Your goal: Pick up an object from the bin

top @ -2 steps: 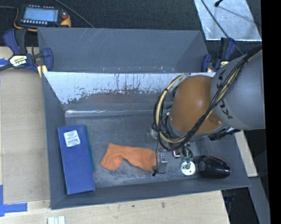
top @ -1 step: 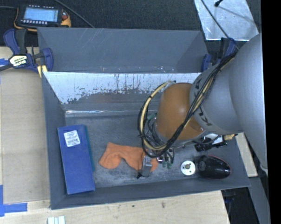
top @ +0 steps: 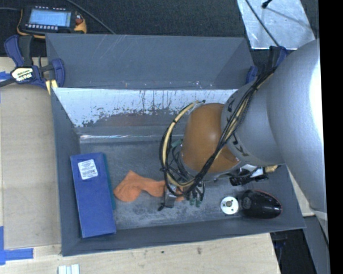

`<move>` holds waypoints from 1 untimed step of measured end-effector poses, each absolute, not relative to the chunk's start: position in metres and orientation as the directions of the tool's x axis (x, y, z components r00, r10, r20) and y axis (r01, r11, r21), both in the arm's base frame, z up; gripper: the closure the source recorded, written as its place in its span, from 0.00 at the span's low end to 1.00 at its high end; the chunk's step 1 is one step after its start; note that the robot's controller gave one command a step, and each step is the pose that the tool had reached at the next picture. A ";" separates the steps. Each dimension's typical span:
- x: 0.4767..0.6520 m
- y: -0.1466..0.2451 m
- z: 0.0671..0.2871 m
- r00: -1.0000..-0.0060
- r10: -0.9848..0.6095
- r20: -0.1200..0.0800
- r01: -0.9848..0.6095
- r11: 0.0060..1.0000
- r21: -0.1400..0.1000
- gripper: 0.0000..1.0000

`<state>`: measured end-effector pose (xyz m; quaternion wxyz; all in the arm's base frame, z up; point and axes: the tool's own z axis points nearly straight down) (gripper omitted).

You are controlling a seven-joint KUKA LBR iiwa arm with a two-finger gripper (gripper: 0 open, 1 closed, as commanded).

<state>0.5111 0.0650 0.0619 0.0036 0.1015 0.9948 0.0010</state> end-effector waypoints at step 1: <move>0.511 0.065 0.062 -0.979 0.202 -0.007 0.202 0.979 0.003 1.00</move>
Offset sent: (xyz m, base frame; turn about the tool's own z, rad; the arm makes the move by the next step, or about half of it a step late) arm 0.0000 0.0000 0.0386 0.0000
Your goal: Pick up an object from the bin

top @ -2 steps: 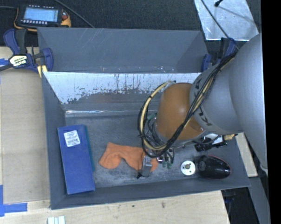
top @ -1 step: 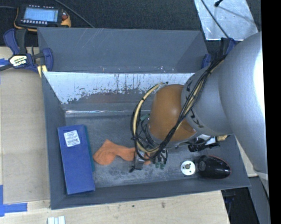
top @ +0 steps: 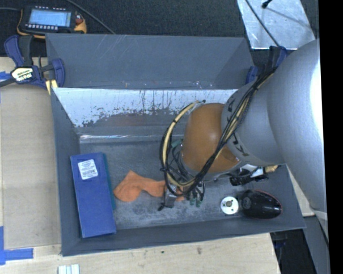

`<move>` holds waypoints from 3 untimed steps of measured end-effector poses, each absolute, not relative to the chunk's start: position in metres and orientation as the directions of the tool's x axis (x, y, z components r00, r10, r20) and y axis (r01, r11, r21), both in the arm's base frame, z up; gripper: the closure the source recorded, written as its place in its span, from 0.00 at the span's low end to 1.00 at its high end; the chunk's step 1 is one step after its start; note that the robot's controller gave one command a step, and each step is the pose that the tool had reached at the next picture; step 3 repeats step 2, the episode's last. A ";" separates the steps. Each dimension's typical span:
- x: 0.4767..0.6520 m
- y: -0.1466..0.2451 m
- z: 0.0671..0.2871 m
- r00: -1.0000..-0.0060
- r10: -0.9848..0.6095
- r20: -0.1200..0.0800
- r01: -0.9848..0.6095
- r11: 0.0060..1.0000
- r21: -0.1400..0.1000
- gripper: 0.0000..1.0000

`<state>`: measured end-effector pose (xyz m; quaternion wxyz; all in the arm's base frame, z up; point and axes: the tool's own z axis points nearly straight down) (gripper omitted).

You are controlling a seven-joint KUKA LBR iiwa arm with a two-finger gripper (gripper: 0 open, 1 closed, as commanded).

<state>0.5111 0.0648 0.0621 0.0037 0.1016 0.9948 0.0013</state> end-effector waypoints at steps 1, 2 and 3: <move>0.510 0.065 0.066 -0.980 0.201 -0.005 0.201 0.980 0.002 1.00; 0.509 0.064 0.080 -0.980 0.200 0.001 0.200 0.980 0.000 1.00; 0.509 0.064 0.080 -0.980 0.200 0.001 0.200 0.980 0.000 1.00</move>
Offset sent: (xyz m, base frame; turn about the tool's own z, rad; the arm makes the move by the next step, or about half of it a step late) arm -0.0001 0.0001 0.0597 0.0000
